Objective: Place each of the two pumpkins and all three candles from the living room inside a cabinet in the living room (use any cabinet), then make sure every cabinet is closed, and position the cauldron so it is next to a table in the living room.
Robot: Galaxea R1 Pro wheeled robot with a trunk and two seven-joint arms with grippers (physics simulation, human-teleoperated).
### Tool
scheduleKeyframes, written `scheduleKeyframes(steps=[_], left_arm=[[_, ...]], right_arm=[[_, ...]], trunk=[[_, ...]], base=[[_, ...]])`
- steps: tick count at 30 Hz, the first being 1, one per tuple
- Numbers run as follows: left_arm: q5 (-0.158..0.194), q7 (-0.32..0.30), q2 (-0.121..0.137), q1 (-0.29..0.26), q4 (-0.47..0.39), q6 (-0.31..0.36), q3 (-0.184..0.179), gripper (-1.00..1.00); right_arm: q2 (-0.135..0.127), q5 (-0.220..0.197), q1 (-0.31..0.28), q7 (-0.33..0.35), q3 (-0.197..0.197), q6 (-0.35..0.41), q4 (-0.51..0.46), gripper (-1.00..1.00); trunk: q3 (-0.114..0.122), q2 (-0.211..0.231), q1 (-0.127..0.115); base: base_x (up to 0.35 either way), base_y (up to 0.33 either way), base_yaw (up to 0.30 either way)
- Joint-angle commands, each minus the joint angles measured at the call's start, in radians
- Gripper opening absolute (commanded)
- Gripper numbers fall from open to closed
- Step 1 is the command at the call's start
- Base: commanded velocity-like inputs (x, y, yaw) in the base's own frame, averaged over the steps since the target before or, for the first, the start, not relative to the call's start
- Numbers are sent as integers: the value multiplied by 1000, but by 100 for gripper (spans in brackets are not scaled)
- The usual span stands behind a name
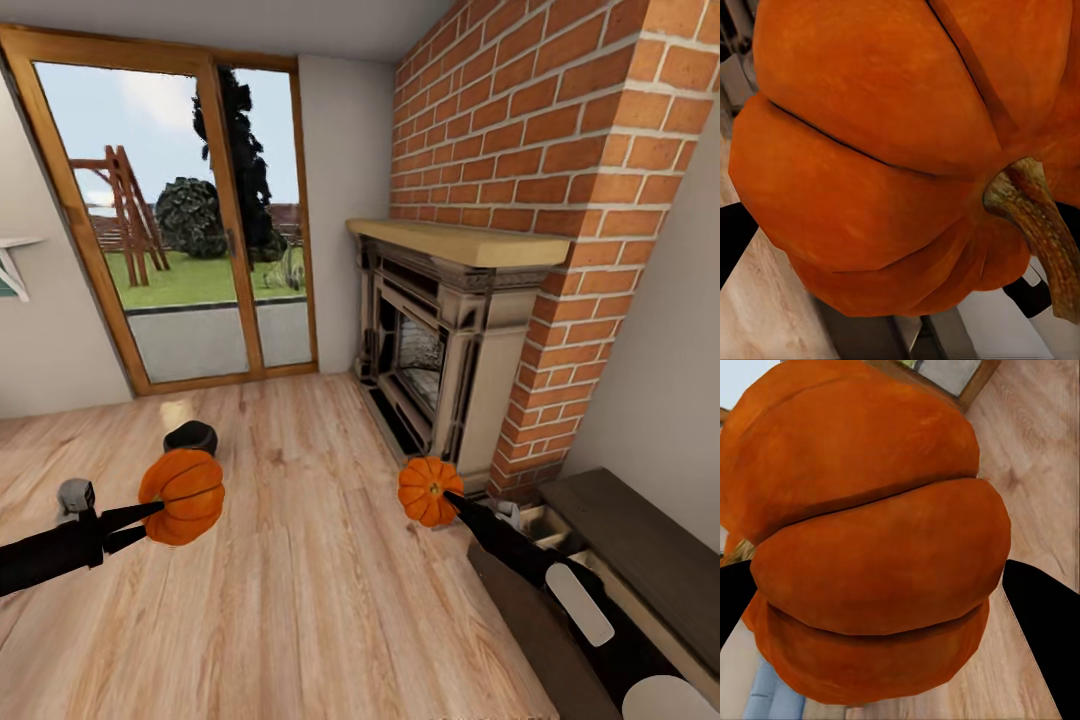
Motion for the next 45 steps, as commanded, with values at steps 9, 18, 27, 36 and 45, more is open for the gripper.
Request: scheduleKeyframes(steps=[9, 18, 27, 36, 45], left_arm=[[11, -2, 0, -1, 0, 8, 1, -100], [11, -2, 0, 0, -1, 8, 1, -100], [10, -2, 0, -1, -1, 8, 0, -100], [13, -3, -1, -1, -5, 8, -2, -100], [20, -4, -2, 0, -16, 8, -3, -100]], right_arm=[[-1, -15, -1, 1, 2, 6, 0, -100], [-1, -15, -1, 1, 2, 6, -1, -100], [-1, -15, -1, 1, 2, 5, 0, -100], [-1, -16, -1, 1, 0, 5, 2, -100], [-1, -19, -1, 1, -3, 5, 2, -100]], trunk=[[32, 62, -35], [64, 125, -69], [93, 188, -104], [112, 216, -119], [118, 216, -119]], base=[[0, 0, -278], [0, 0, -261], [0, 0, -51], [0, 0, -213], [10, 0, -251]])
